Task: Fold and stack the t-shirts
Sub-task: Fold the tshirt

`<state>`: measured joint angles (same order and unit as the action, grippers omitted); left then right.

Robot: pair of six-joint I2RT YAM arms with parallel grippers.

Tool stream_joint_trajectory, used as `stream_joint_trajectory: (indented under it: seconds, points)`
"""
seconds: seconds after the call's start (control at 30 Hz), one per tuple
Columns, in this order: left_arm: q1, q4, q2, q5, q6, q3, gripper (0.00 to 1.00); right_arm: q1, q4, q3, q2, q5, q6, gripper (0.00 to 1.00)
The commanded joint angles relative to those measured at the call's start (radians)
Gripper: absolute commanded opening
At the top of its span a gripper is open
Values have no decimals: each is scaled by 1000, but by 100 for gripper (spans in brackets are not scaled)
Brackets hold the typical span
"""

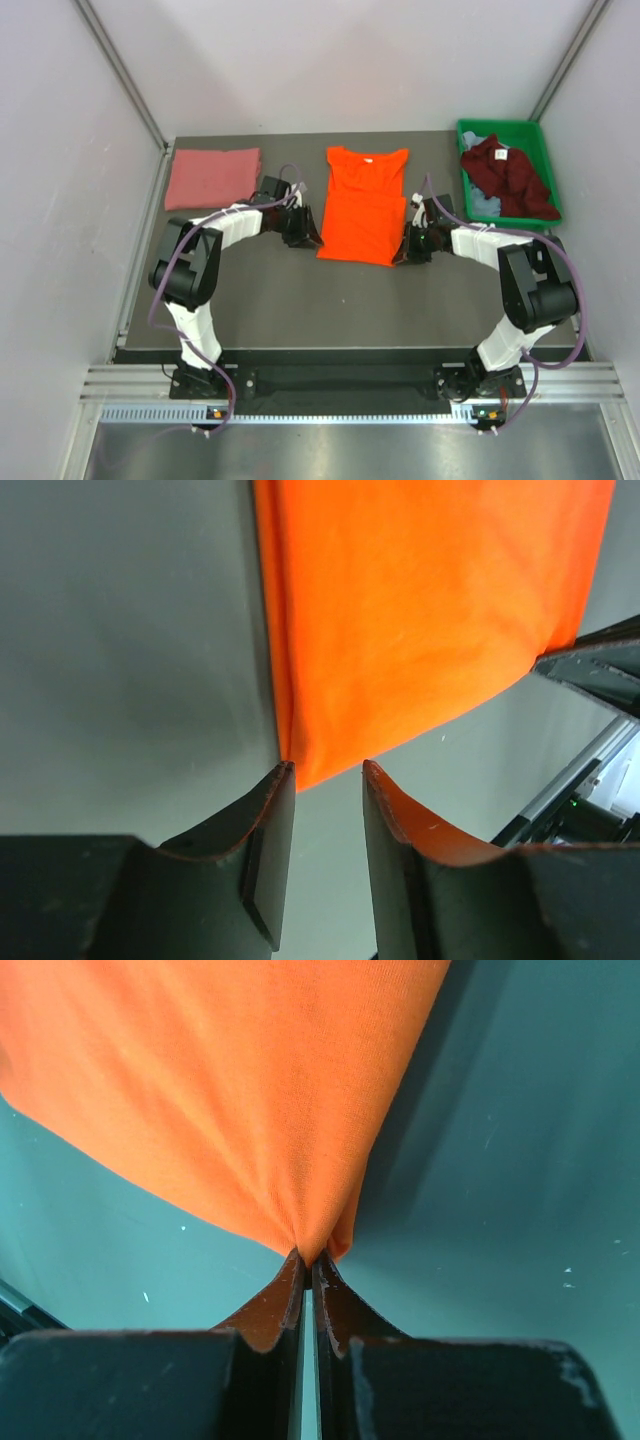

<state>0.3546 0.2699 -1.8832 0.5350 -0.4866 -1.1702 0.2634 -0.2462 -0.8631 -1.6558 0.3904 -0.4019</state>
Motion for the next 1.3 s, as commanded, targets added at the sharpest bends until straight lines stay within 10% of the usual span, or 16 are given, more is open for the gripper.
stream_joint_trajectory:
  seconds: [0.0,0.37,0.53,1.27]
  points:
    - [-2,-51,-42,28,32,-46,38,-15,22,9,27,5,17,0]
    - [-2,-44,-77,25,37,-51,35,-15,28,3,16,16,14,0]
    - [-2,-54,-79,46,23,-51,0,-15,27,-1,13,11,11,0]
    - [6,-101,62,22,-32,112,0,-16,27,38,37,-16,3,0]
